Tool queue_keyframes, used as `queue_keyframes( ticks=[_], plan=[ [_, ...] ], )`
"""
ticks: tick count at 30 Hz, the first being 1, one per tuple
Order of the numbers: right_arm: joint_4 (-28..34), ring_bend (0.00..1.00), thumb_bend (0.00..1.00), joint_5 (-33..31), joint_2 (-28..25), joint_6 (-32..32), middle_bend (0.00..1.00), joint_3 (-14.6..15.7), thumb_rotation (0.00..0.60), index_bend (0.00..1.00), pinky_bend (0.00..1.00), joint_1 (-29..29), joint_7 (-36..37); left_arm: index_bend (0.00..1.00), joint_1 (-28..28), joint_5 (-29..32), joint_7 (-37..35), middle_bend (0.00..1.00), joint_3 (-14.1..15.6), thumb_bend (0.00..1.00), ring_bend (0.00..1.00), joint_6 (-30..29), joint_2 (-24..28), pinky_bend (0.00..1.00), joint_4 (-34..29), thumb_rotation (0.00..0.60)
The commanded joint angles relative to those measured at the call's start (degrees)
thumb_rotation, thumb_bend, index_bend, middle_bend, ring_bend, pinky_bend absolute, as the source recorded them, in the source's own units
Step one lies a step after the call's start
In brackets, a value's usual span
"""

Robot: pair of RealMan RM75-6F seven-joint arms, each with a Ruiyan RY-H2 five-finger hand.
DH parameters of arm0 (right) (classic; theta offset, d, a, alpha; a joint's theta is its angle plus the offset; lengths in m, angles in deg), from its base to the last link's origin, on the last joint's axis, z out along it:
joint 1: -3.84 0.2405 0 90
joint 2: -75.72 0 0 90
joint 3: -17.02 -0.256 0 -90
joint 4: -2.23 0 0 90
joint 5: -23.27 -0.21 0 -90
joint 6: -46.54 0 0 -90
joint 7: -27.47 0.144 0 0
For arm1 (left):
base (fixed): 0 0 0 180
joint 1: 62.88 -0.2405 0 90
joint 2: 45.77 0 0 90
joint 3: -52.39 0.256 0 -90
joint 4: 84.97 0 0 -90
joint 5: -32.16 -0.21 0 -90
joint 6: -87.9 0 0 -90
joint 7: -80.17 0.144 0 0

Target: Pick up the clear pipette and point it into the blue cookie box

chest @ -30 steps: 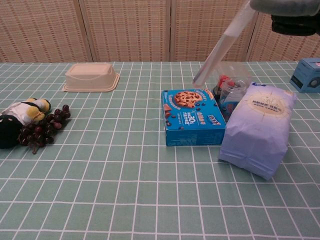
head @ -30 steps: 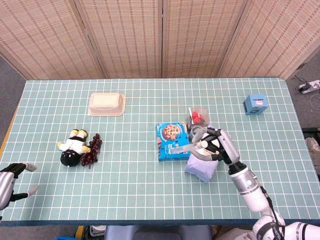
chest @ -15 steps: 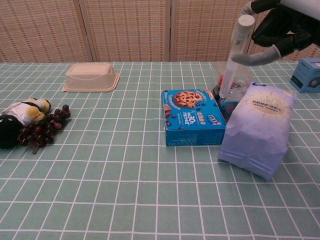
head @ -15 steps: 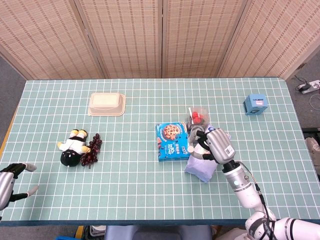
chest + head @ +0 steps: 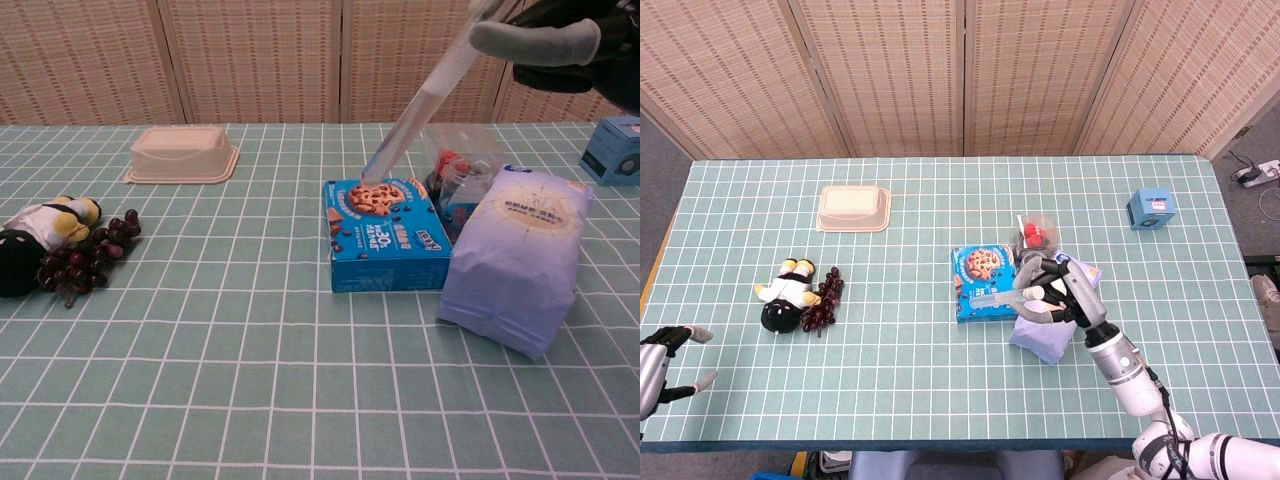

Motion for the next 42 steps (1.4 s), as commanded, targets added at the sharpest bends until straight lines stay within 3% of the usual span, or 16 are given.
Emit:
queue_keyframes(
  ticks=[1, 4, 8, 12, 19, 24, 27, 31, 34, 38, 42],
  plan=[
    [-3.5, 1.0, 0.47, -0.4, 1.0, 0.2, 1.0, 0.9, 0.6, 0.67, 1.0, 0.3, -15.2, 0.49, 0.0, 0.0, 0.0, 0.43, 0.0, 0.15, 0.35, 0.0, 0.0, 0.49, 0.0, 0.6],
    [-4.8, 1.0, 0.47, -1.5, 2.7, 0.1, 1.0, 0.8, 0.6, 0.67, 1.0, 0.3, -22.8, 0.49, 0.0, 0.1, 0.0, 0.43, 0.0, 0.15, 0.35, 0.0, 0.1, 0.49, -0.1, 0.6],
    [-5.3, 1.0, 0.47, -1.6, 3.9, 0.5, 1.0, 1.1, 0.6, 0.67, 1.0, 0.7, -22.7, 0.49, -0.1, 0.0, -0.3, 0.43, 0.0, 0.15, 0.35, -0.2, 0.2, 0.49, -0.1, 0.6],
    [-4.9, 1.0, 0.47, -0.5, 3.8, 0.5, 1.0, 1.5, 0.6, 0.67, 1.0, 1.1, -17.2, 0.49, -0.2, 0.0, -0.5, 0.43, 0.0, 0.15, 0.35, -0.3, 0.3, 0.49, -0.1, 0.6],
    [-1.0, 1.0, 0.47, 1.6, 1.0, -0.2, 1.0, 2.4, 0.6, 0.67, 1.0, 0.9, 0.8, 0.48, -0.3, -0.4, -0.7, 0.43, 0.0, 0.15, 0.35, -0.6, 0.3, 0.49, -0.1, 0.6],
    [-0.9, 1.0, 0.47, 2.6, -0.2, -0.7, 1.0, 3.0, 0.6, 0.67, 1.0, 0.8, 5.0, 0.48, -0.2, -0.3, -0.3, 0.43, 0.1, 0.15, 0.35, -0.4, 0.3, 0.49, -0.2, 0.6],
    [-2.5, 1.0, 0.47, 2.4, 0.0, -0.5, 1.0, 3.1, 0.6, 0.67, 1.0, 0.9, -0.6, 0.48, -0.2, -0.2, -0.1, 0.43, 0.1, 0.15, 0.35, -0.2, 0.3, 0.49, -0.3, 0.6],
    [-6.2, 1.0, 0.47, 0.9, 3.4, -2.4, 1.0, 2.2, 0.6, 0.67, 1.0, 0.1, -19.7, 0.48, -0.1, -0.1, 0.1, 0.43, 0.1, 0.15, 0.35, 0.0, 0.4, 0.49, -0.4, 0.6],
    [-9.1, 1.0, 0.47, 1.2, 6.5, -4.5, 1.0, 1.9, 0.6, 0.67, 1.0, -0.2, -28.6, 0.48, -0.1, 0.0, 0.0, 0.43, 0.1, 0.15, 0.35, 0.0, 0.4, 0.49, -0.4, 0.6],
    [-9.7, 1.0, 0.47, 1.4, 7.9, -4.9, 1.0, 1.9, 0.6, 0.67, 1.0, 0.0, -29.2, 0.48, -0.1, 0.0, -0.1, 0.43, 0.1, 0.15, 0.35, 0.0, 0.5, 0.49, -0.4, 0.6],
    [-7.4, 1.0, 0.47, 1.5, 6.8, -3.9, 1.0, 2.4, 0.6, 0.67, 1.0, 0.3, -20.8, 0.48, -0.2, 0.0, -0.3, 0.43, 0.1, 0.15, 0.35, -0.1, 0.5, 0.49, -0.4, 0.6]
  ],
)
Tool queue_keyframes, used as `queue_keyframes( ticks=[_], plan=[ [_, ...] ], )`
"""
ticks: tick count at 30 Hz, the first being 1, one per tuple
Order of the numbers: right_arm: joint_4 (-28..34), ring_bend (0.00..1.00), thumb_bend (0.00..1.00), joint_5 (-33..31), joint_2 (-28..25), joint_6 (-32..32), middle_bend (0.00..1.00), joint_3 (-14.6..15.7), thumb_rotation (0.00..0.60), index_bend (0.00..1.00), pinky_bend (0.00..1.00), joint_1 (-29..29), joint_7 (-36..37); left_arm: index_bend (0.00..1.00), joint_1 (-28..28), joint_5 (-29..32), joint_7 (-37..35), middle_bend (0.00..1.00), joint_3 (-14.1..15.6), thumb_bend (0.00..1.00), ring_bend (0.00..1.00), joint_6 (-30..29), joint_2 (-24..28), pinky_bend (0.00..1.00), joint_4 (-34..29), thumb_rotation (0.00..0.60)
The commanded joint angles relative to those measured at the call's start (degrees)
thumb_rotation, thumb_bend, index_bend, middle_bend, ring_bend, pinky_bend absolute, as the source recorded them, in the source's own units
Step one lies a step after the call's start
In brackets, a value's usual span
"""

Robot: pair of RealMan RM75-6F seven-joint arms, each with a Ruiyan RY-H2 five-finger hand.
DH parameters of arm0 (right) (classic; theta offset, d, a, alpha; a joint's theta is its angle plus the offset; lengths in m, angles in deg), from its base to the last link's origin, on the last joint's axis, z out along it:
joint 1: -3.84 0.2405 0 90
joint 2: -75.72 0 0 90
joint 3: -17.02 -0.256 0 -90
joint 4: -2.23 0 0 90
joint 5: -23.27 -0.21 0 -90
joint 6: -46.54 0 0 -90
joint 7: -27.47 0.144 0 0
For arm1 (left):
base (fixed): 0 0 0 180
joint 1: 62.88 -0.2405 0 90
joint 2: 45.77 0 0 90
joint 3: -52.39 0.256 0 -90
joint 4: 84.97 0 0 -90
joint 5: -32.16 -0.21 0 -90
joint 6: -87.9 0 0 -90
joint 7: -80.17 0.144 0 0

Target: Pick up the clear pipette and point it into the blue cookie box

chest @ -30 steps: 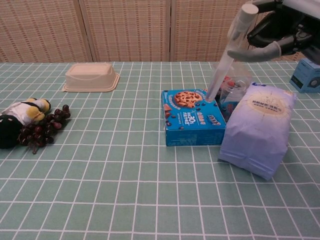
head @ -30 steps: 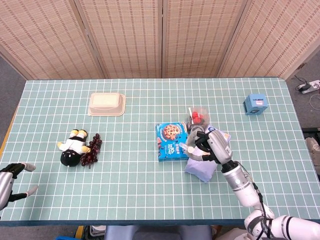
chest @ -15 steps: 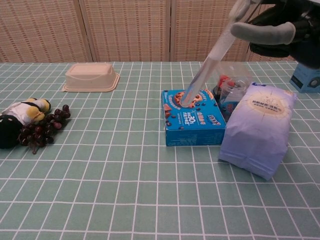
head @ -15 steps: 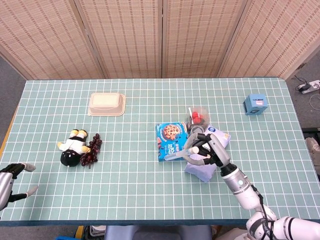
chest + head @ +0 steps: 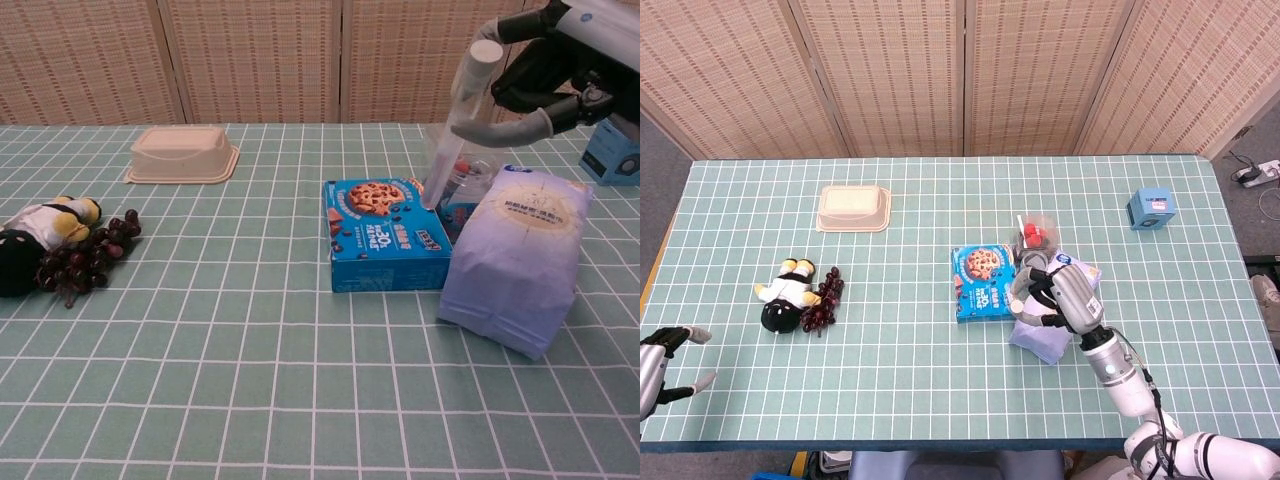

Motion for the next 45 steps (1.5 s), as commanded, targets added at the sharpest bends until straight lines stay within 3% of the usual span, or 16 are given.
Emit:
queue_keyframes(
  ticks=[1, 5, 9, 12, 19, 23, 30, 37, 45],
  plan=[
    [0.9, 1.0, 0.47, 0.3, 0.6, -0.2, 1.0, 0.5, 0.6, 0.67, 1.0, 0.2, 12.2, 0.48, 0.0, 0.0, 0.0, 0.43, 0.0, 0.15, 0.35, 0.0, 0.0, 0.49, 0.0, 0.6],
    [3.6, 1.0, 0.47, 0.6, -2.0, 0.7, 1.0, 0.9, 0.6, 0.67, 1.0, 0.4, 23.2, 0.48, -0.1, -0.1, 0.0, 0.43, 0.0, 0.15, 0.35, -0.1, 0.1, 0.49, 0.0, 0.6],
    [3.8, 1.0, 0.47, 0.8, -3.3, 0.6, 1.0, 1.0, 0.6, 0.67, 1.0, 0.3, 26.1, 0.48, -0.1, -0.1, 0.1, 0.43, 0.0, 0.15, 0.35, -0.1, 0.0, 0.49, -0.1, 0.6],
    [3.1, 1.0, 0.48, -0.6, -3.0, 0.7, 1.0, 0.6, 0.6, 0.67, 1.0, 0.0, 20.4, 0.48, 0.0, 0.0, 0.2, 0.43, 0.0, 0.15, 0.35, 0.0, 0.0, 0.49, -0.1, 0.6],
    [1.2, 1.0, 0.5, -3.5, -0.5, 0.9, 1.0, 0.0, 0.6, 0.67, 1.0, -0.4, -1.8, 0.48, 0.1, 0.2, 0.5, 0.43, 0.0, 0.15, 0.35, 0.3, 0.0, 0.49, -0.2, 0.6],
    [0.5, 1.0, 0.5, -4.0, 0.9, 0.4, 1.0, -0.3, 0.6, 0.67, 1.0, -0.5, -5.8, 0.48, 0.1, 0.4, 0.6, 0.43, 0.0, 0.15, 0.35, 0.6, 0.1, 0.49, -0.3, 0.6],
    [5.3, 1.0, 0.5, -5.0, -2.0, 4.2, 1.0, 0.1, 0.6, 0.67, 1.0, -0.3, 6.0, 0.48, 0.0, 0.3, 0.3, 0.43, 0.0, 0.15, 0.35, 0.4, 0.2, 0.49, -0.4, 0.6],
    [7.7, 1.0, 0.5, -3.0, -4.3, 3.6, 1.0, -0.1, 0.6, 0.67, 1.0, -0.6, 18.8, 0.48, 0.0, 0.2, 0.2, 0.43, 0.1, 0.15, 0.35, 0.3, 0.3, 0.49, -0.3, 0.6],
    [7.6, 1.0, 0.5, -2.5, -4.8, -0.2, 1.0, -1.8, 0.6, 0.67, 1.0, -1.7, 24.9, 0.48, 0.1, 0.2, 0.3, 0.43, 0.1, 0.15, 0.35, 0.5, 0.2, 0.49, -0.3, 0.6]
  ],
)
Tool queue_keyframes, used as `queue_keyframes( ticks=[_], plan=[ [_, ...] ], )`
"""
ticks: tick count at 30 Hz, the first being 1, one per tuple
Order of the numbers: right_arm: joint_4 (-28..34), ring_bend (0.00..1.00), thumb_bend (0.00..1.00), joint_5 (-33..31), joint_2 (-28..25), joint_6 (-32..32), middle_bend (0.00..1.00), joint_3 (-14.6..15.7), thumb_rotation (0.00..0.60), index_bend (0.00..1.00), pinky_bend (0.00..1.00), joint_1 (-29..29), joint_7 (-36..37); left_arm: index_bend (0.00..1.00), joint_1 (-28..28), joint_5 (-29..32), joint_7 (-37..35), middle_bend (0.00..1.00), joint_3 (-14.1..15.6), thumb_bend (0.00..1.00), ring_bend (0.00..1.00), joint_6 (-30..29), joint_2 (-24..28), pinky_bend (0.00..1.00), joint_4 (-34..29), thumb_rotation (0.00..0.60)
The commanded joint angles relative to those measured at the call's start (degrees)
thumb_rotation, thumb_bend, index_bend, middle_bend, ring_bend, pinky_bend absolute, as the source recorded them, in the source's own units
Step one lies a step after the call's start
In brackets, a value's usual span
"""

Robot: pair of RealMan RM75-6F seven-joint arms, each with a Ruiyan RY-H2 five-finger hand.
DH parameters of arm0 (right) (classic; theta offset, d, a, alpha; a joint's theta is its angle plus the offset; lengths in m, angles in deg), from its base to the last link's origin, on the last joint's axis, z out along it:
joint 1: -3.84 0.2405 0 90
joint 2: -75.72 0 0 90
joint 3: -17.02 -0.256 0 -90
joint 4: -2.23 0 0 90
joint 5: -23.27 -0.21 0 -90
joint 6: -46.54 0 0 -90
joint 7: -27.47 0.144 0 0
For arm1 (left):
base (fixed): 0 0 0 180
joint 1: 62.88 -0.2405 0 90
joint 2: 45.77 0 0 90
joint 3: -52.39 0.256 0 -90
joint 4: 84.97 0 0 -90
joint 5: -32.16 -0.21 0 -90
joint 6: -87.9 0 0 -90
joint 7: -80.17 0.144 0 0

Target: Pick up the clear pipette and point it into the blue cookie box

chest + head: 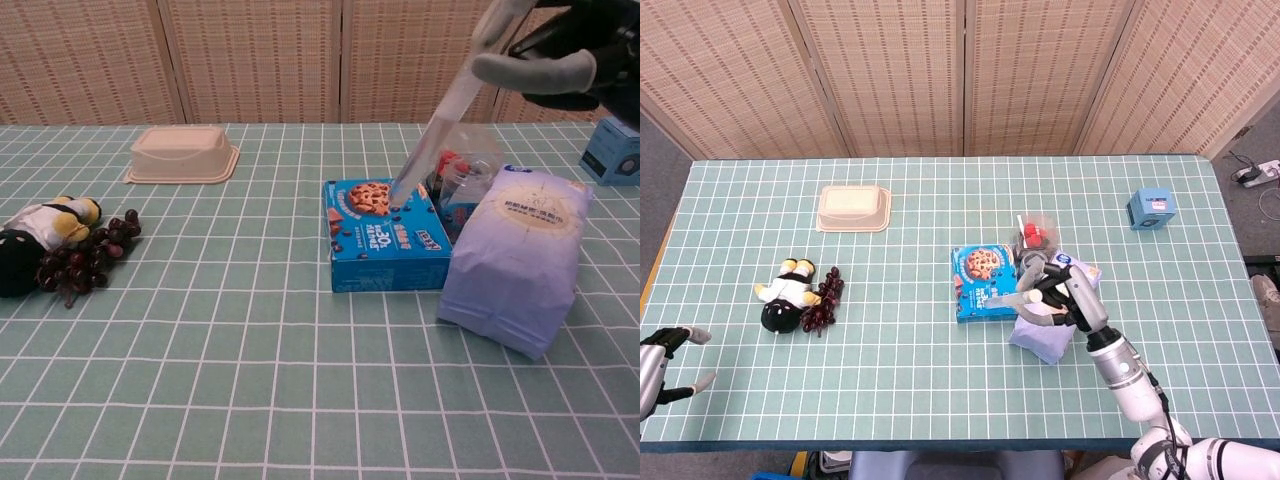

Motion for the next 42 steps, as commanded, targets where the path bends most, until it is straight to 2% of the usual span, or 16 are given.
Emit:
queue_keyframes(
  ticks=[1, 15, 22, 42],
  plan=[
    [0.8, 1.0, 0.5, -0.2, -0.9, -1.3, 1.0, -1.1, 0.6, 0.67, 1.0, -0.6, 1.9, 0.48, 0.0, 0.0, 0.0, 0.43, 0.0, 0.15, 0.35, 0.1, 0.0, 0.49, 0.0, 0.6],
    [2.5, 1.0, 0.5, -4.1, -3.6, -3.4, 1.0, -5.1, 0.6, 0.67, 1.0, -1.8, 1.5, 0.48, 0.0, 0.0, 0.1, 0.43, 0.0, 0.15, 0.35, 0.1, 0.0, 0.49, 0.0, 0.6],
    [-0.2, 1.0, 0.5, -7.1, -2.9, -2.3, 1.0, -6.0, 0.6, 0.67, 1.0, -2.0, 0.4, 0.48, 0.1, 0.1, 0.3, 0.43, 0.0, 0.15, 0.35, 0.2, -0.1, 0.49, -0.1, 0.6],
    [-9.0, 1.0, 0.5, -10.3, 2.4, -0.1, 1.0, -7.9, 0.6, 0.67, 1.0, -0.6, -1.8, 0.48, 0.0, 0.0, -0.1, 0.43, 0.0, 0.15, 0.35, 0.0, 0.1, 0.49, -0.1, 0.6]
  ],
)
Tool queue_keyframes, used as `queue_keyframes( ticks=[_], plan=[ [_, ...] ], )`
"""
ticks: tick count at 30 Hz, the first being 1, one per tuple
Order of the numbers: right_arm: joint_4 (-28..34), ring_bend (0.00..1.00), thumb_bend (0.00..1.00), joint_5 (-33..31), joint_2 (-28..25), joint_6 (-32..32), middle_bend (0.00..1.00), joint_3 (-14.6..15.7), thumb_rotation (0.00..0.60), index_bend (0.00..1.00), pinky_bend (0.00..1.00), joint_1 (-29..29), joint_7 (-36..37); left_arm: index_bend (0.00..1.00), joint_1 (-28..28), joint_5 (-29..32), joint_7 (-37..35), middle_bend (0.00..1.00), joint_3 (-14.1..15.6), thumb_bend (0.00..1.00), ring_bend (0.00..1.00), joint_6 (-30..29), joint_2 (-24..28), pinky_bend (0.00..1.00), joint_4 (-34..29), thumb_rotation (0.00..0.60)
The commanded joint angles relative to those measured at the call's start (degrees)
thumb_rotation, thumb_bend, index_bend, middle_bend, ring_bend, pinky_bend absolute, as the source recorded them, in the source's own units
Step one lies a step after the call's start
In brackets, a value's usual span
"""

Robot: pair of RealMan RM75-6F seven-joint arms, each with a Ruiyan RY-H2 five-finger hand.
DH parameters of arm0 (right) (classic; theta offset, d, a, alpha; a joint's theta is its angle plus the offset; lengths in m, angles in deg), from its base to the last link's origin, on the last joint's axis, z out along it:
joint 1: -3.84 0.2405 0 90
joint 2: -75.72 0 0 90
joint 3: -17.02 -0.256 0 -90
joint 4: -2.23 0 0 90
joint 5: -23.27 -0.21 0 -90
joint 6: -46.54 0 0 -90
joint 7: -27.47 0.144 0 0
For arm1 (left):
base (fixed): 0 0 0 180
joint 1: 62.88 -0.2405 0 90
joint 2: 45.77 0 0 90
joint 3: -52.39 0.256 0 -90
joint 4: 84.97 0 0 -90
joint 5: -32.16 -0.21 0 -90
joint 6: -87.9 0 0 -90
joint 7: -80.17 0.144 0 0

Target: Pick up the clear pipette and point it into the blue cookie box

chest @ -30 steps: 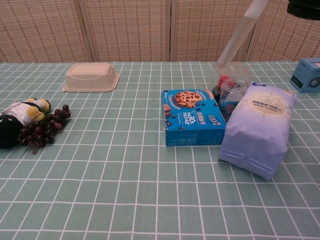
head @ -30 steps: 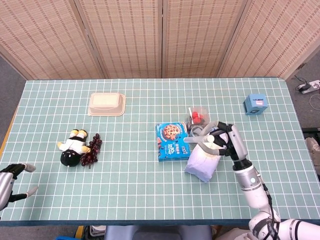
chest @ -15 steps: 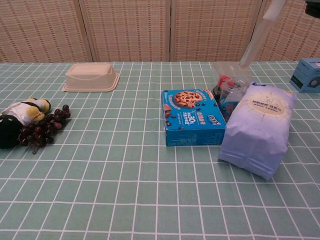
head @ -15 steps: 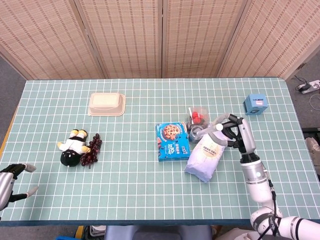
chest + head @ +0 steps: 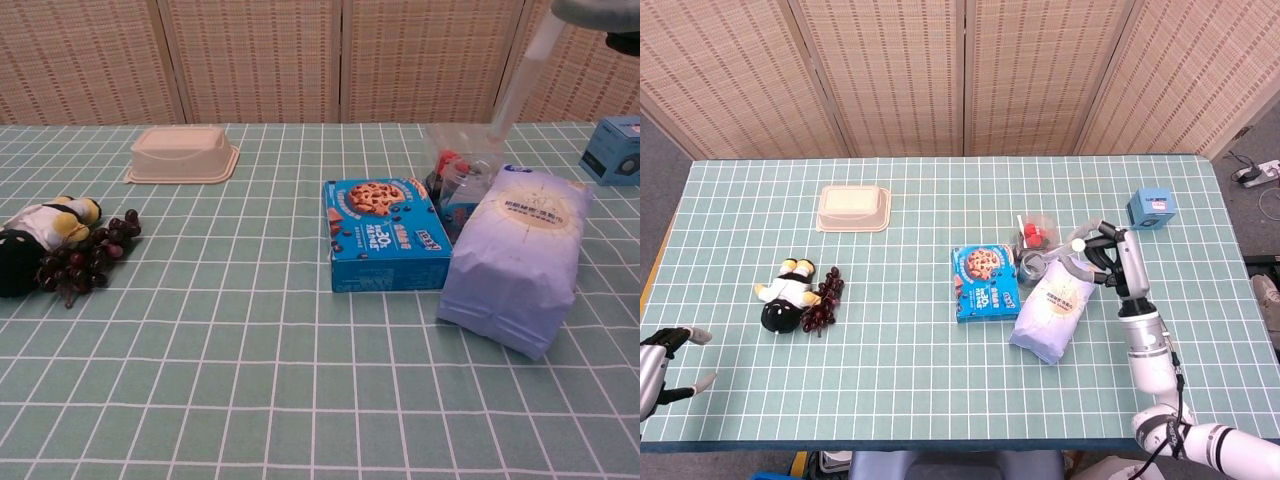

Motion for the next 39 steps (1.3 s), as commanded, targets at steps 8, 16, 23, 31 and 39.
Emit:
queue_keyframes(
  ticks=[8, 16, 23, 31, 39],
  plan=[
    [-4.3, 1.0, 0.5, -1.4, 3.0, 3.2, 1.0, -0.4, 0.6, 0.67, 1.0, 1.6, 1.4, 0.48, -0.1, 0.0, -0.4, 0.43, 0.0, 0.15, 0.35, -0.1, 0.1, 0.49, 0.1, 0.6],
    [-6.8, 1.0, 0.5, -1.5, 4.7, 4.8, 1.0, -0.2, 0.6, 0.67, 1.0, 2.3, 1.8, 0.48, -0.2, 0.2, -1.0, 0.43, -0.1, 0.15, 0.35, -0.4, 0.3, 0.49, 0.2, 0.6],
    [-10.1, 1.0, 0.5, -2.5, 6.7, 6.6, 1.0, 0.0, 0.6, 0.67, 1.0, 2.9, 2.0, 0.48, -0.3, 0.0, -1.2, 0.43, -0.1, 0.15, 0.35, -0.5, 0.4, 0.49, 0.1, 0.6],
    [-15.1, 1.0, 0.5, -3.1, 9.3, 9.1, 1.0, 0.4, 0.6, 0.67, 1.0, 3.8, 3.5, 0.48, -0.4, 0.2, -1.5, 0.43, -0.1, 0.15, 0.35, -0.6, 0.5, 0.49, 0.2, 0.6],
    [-18.4, 1.0, 0.5, -3.5, 11.1, 11.3, 1.0, 0.6, 0.6, 0.67, 1.0, 4.6, 4.1, 0.48, -0.4, 0.1, -1.4, 0.43, -0.1, 0.15, 0.35, -0.5, 0.5, 0.49, 0.1, 0.6]
  ],
)
